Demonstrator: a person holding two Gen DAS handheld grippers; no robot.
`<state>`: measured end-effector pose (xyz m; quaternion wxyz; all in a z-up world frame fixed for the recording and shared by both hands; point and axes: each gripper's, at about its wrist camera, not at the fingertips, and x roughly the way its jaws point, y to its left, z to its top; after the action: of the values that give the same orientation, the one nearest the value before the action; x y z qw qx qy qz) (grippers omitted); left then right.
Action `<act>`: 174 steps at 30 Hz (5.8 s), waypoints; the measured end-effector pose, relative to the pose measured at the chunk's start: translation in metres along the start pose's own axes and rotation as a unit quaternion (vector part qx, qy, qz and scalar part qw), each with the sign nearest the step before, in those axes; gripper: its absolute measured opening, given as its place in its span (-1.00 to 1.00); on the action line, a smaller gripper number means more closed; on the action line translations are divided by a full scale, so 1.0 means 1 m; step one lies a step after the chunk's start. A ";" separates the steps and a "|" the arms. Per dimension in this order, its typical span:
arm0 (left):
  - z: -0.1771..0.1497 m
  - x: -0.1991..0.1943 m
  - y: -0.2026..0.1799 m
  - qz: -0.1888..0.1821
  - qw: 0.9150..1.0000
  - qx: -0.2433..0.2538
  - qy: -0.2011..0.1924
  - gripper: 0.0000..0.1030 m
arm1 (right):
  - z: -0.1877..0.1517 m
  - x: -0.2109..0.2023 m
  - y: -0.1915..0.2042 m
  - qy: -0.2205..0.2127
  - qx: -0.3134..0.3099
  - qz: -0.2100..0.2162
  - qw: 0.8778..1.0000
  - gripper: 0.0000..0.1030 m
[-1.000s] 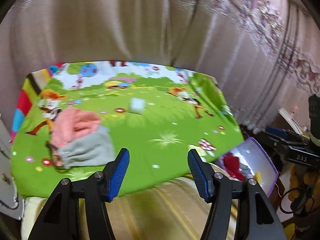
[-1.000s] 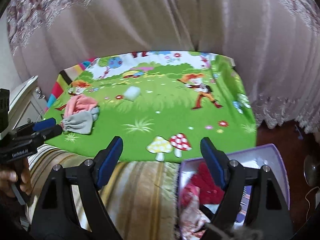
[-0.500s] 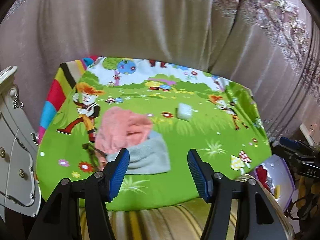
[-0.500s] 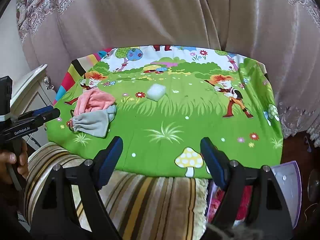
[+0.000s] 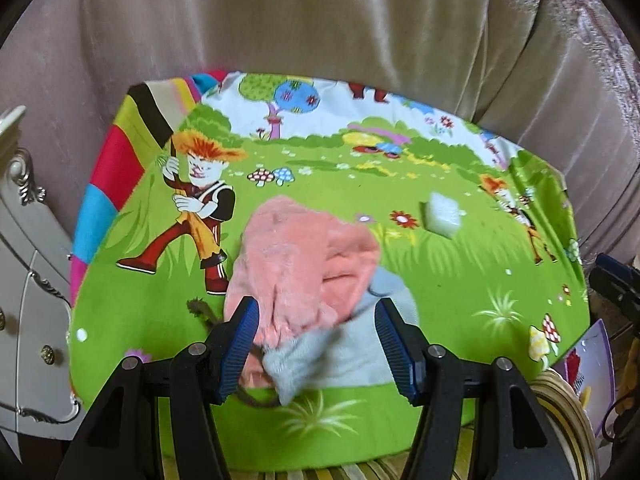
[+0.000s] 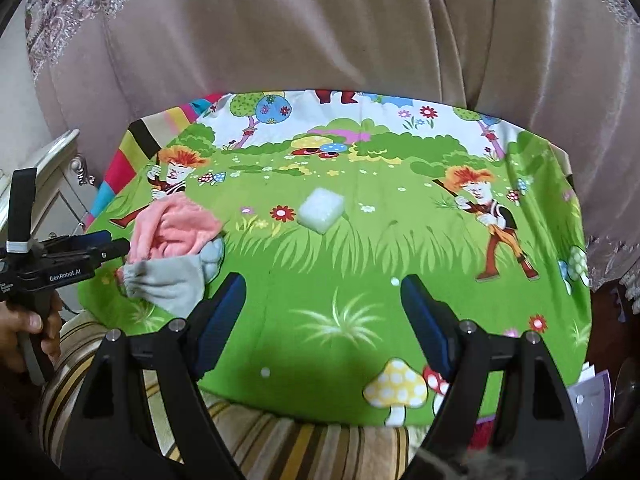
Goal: Organize soft objects
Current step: 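Grasp the pink fuzzy cloth with the left tool while the right tool grasps the white foam cube, then lift and carry the pink cloth and foam cube over the white box, then open both tools to drop the pink cloth and foam cube into the box, then move both open tools back over the grey bag and pig plush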
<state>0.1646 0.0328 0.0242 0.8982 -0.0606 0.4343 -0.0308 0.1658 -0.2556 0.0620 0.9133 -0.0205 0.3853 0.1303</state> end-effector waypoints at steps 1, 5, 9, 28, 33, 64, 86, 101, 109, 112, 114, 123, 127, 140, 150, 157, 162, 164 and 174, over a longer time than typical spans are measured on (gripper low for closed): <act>0.003 0.005 0.001 0.005 1.000 0.001 0.002 0.19 | 0.004 0.006 0.000 0.003 0.003 0.002 1.000 0.60; 0.016 0.021 0.006 0.019 1.000 0.003 0.000 0.19 | 0.017 0.029 0.001 0.011 0.009 0.009 1.000 0.60; 0.027 0.036 0.008 0.025 1.000 0.014 0.004 0.19 | 0.027 0.057 0.004 0.024 0.012 0.011 1.000 0.60; 0.039 0.056 0.023 -0.001 1.000 0.003 0.001 -0.85 | 0.058 0.183 0.005 0.077 0.026 -0.013 0.997 0.60; 0.045 0.041 0.034 -0.014 0.999 -0.032 -0.037 -0.87 | 0.059 0.198 0.004 0.083 0.028 -0.019 0.996 0.60; 0.039 -0.055 0.052 -0.041 0.975 -0.121 -0.181 -0.88 | 0.048 0.156 0.030 0.055 -0.016 -0.013 0.998 0.15; -0.030 -0.084 -0.021 -0.121 0.976 -0.129 -0.124 -0.88 | -0.024 0.019 0.071 0.012 -0.051 -0.001 0.999 0.15; -0.056 -0.138 -0.096 -0.184 0.972 -0.076 -0.128 -0.88 | -0.061 -0.072 0.033 -0.033 -0.001 -0.011 0.999 0.15; -0.066 -0.159 -0.152 -0.226 0.967 -0.030 -0.117 -0.88 | -0.084 -0.121 -0.006 -0.057 0.030 -0.031 0.997 0.15; -0.071 -0.162 -0.174 -0.243 0.964 -0.014 -0.105 -0.88 | -0.095 -0.137 -0.026 -0.060 0.044 -0.045 0.996 0.15; -0.074 -0.162 -0.186 -0.253 0.963 -0.004 -0.097 -0.88 | -0.104 -0.146 -0.042 -0.062 0.058 -0.054 0.995 0.15; -0.091 -0.153 -0.252 -0.305 0.951 0.037 -0.040 -0.88 | -0.136 -0.177 -0.101 -0.063 0.107 -0.102 0.987 0.15; -0.102 -0.147 -0.278 -0.327 0.944 0.050 -0.010 -0.88 | -0.149 -0.188 -0.123 -0.058 0.122 -0.120 0.984 0.15; -0.136 -0.118 -0.342 -0.379 0.918 0.071 0.093 -0.88 | -0.194 -0.212 -0.179 -0.032 0.165 -0.184 0.968 0.16; -0.146 -0.102 -0.373 -0.383 0.909 0.096 0.132 -0.52 | -0.203 -0.223 -0.193 -0.033 0.184 -0.204 0.961 0.56; -0.138 -0.110 -0.365 -0.385 0.912 0.097 0.107 -0.01 | -0.201 -0.225 -0.193 -0.038 0.187 -0.205 0.960 0.59; -0.129 -0.115 -0.346 -0.376 0.918 0.086 0.087 -0.01 | -0.198 -0.222 -0.187 -0.036 0.181 -0.198 0.963 0.59; -0.127 -0.116 -0.338 -0.369 0.922 0.085 0.080 -0.01 | -0.196 -0.220 -0.183 -0.035 0.178 -0.193 0.964 0.59; -0.115 -0.115 -0.277 -0.310 0.948 0.062 0.037 -0.01 | -0.173 -0.198 -0.144 -0.031 0.140 -0.139 0.980 0.60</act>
<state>0.0027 -0.2386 0.0805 0.8297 -0.1347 0.4243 -0.3368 -0.0513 -0.4623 0.0718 0.9279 0.0583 0.3644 -0.0531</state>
